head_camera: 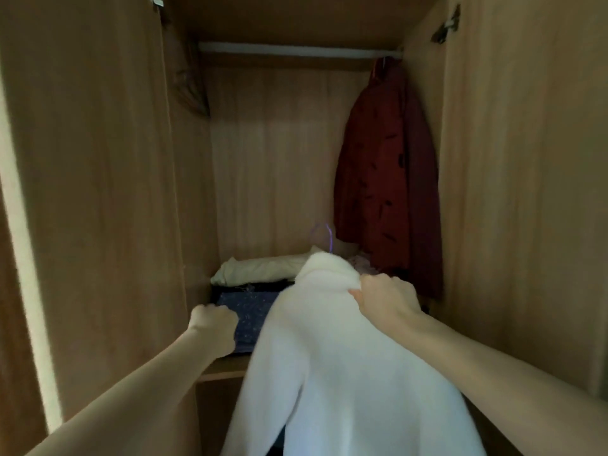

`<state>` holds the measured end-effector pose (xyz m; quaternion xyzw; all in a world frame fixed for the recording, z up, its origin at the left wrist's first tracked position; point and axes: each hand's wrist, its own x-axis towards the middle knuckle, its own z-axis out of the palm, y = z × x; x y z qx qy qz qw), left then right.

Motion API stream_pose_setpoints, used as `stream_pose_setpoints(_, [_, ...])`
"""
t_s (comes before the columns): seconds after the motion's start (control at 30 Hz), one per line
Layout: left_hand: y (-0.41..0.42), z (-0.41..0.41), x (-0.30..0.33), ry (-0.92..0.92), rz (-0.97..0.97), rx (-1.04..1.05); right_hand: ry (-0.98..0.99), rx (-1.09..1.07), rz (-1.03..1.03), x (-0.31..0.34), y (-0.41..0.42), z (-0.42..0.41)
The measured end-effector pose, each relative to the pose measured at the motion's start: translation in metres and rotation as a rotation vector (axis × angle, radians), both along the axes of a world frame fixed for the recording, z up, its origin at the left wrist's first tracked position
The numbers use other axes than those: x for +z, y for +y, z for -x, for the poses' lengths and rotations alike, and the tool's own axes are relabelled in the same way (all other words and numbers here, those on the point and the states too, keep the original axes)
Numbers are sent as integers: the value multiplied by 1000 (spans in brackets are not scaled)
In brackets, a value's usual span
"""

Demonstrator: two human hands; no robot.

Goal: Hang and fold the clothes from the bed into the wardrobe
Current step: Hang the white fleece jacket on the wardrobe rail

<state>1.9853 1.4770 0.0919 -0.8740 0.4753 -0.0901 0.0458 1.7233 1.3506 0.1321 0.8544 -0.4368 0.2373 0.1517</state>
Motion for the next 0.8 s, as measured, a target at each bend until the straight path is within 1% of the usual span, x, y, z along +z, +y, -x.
stream_pose_setpoints(0.03, [-10, 9, 11, -31, 9, -68, 1, -6, 21, 3, -4, 1])
stream_pose_setpoints(0.07, [-24, 14, 18, -55, 57, -141, 3, -7, 43, 7, -9, 2])
stream_pose_setpoints(0.13, [-53, 36, 34, -35, 177, -316, 7, 1, 80, 15, -19, 3])
stream_pose_setpoints(0.2, [-85, 49, 43, 7, 303, -433, 8, 4, 104, 22, -32, 3])
stream_pose_setpoints(0.3, [-141, 58, 37, 150, 393, -546, -11, -7, 127, 38, -61, 1])
stream_pose_setpoints(0.33, [-159, 61, 37, 221, 382, -579, -17, -14, 143, 46, -72, 1])
stream_pose_setpoints(0.4, [-200, 58, 41, 283, 342, -606, -22, -27, 185, 65, -98, 1])
stream_pose_setpoints(0.5, [-255, 51, 67, 270, 347, -602, -38, -50, 278, 102, -142, 0])
stream_pose_setpoints(0.57, [-285, 48, 93, 234, 419, -614, -58, -67, 353, 132, -172, -1])
stream_pose_setpoints(0.7, [-342, 46, 154, 241, 608, -610, -101, -94, 519, 200, -231, -10])
stream_pose_setpoints(0.8, [-380, 46, 185, 253, 777, -599, -211, -117, 588, 249, -271, -21])
